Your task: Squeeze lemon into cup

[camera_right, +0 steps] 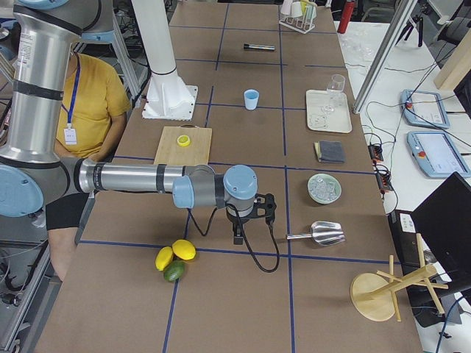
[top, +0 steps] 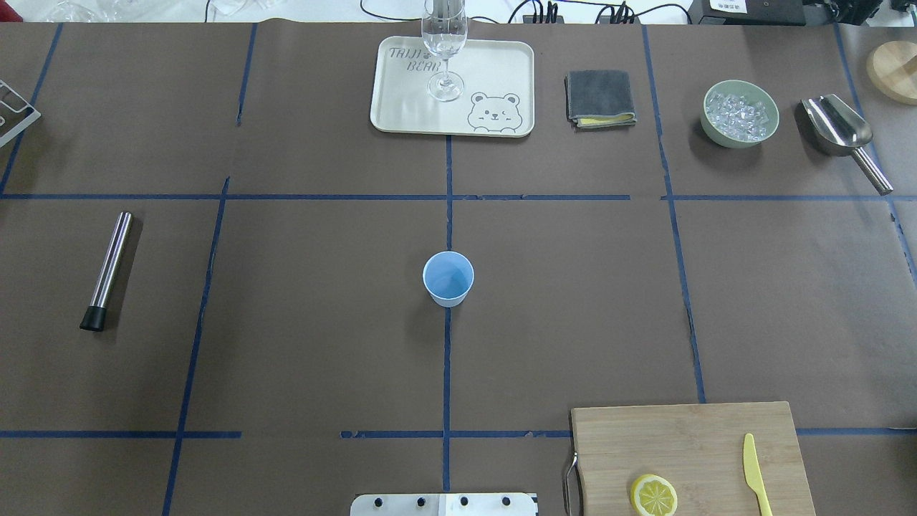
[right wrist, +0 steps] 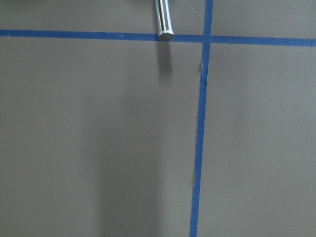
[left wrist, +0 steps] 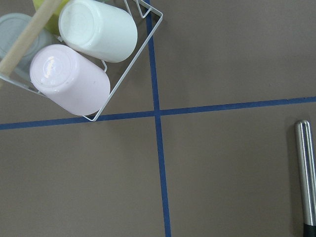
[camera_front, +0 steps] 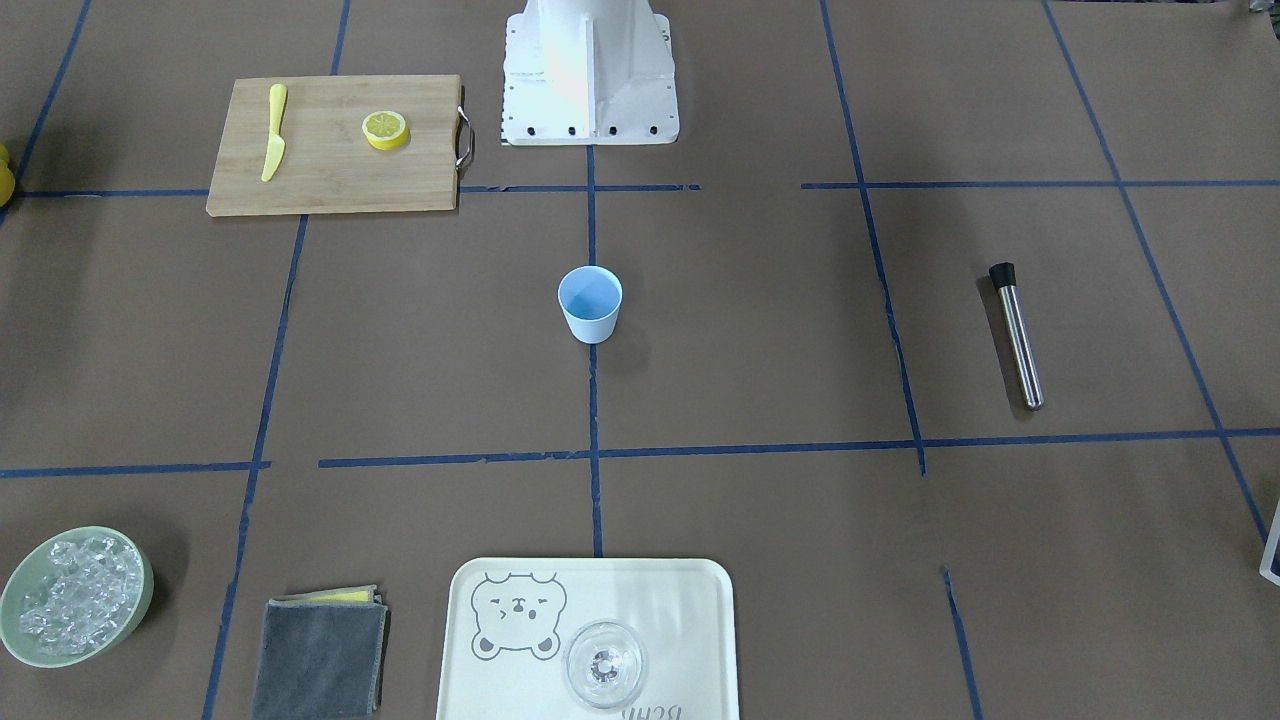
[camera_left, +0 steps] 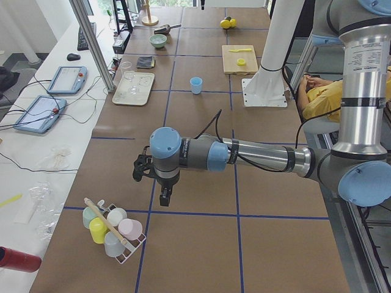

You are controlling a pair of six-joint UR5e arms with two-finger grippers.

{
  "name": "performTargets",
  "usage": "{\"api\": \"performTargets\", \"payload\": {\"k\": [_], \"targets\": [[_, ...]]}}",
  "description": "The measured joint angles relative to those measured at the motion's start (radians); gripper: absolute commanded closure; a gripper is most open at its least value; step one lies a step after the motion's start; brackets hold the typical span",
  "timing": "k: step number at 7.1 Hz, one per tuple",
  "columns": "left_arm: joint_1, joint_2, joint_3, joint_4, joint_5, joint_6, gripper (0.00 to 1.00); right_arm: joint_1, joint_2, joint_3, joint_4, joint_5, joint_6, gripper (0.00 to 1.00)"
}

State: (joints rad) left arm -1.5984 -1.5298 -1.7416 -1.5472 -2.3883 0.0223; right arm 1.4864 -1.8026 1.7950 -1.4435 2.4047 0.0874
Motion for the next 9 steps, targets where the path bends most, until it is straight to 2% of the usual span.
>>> {"api": "performTargets", "payload": {"k": [4, 5, 7, 8, 9], "targets": [[-0.003, 0.014, -0.048, 0.007, 0.006, 0.014, 0.00, 0.000, -0.019, -0.006, 0.039, 0.002, -0.001, 0.00], [-0.003, 0.015, -0.049, 0.003, 0.008, 0.015, 0.00, 0.000, -0.020, -0.008, 0.039, 0.021, 0.004, 0.00], [-0.003, 0.014, -0.053, -0.004, 0.002, 0.015, 0.00, -0.015, -0.022, 0.004, 0.058, 0.120, 0.014, 0.00], [-0.003, 0.013, -0.050, -0.005, 0.001, 0.015, 0.00, -0.052, -0.031, 0.021, 0.116, 0.147, 0.042, 0.00], [-0.002, 0.013, -0.049, -0.006, 0.001, 0.013, 0.00, -0.115, -0.046, 0.030, 0.223, 0.155, 0.132, 0.00]]}}
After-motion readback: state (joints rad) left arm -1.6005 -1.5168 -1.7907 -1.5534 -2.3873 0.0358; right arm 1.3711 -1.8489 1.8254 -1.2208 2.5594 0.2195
